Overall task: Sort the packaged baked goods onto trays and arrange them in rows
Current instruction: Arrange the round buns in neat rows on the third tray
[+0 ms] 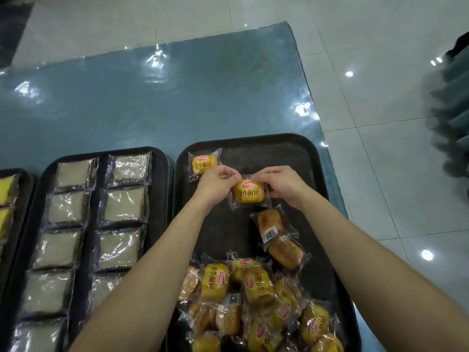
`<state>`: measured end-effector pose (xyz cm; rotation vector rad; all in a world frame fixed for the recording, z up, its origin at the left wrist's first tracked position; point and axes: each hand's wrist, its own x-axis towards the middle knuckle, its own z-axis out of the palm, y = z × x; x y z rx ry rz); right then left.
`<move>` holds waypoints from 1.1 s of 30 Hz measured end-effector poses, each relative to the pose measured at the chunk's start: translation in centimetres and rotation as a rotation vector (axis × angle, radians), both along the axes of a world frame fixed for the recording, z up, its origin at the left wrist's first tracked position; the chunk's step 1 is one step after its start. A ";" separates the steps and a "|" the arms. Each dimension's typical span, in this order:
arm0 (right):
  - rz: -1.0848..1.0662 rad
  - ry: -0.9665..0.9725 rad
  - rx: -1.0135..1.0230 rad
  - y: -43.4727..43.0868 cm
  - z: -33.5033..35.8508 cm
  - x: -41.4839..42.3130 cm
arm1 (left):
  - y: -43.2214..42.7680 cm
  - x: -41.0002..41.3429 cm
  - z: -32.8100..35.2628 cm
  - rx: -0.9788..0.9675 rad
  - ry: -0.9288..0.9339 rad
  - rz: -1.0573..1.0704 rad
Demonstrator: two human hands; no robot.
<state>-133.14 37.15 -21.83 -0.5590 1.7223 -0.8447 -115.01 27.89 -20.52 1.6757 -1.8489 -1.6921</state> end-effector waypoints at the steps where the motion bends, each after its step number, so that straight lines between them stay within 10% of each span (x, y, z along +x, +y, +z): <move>1: -0.006 -0.028 -0.009 -0.3 -0.1 -0.3 | -0.1 0.1 -0.3 0.034 0.026 0.013; 5: -0.034 -0.016 -0.012 -1.9 -0.7 -1.3 | -0.2 0.4 -1.5 0.165 0.100 0.036; 17: 0.081 0.398 0.083 -3.8 -3.7 -1.5 | -2.6 -3.1 -3.0 -0.343 -0.130 -0.024; 33: -0.165 0.273 0.144 -4.2 -4.3 -3.1 | -2.3 -4.0 -4.1 -0.843 -0.446 -0.305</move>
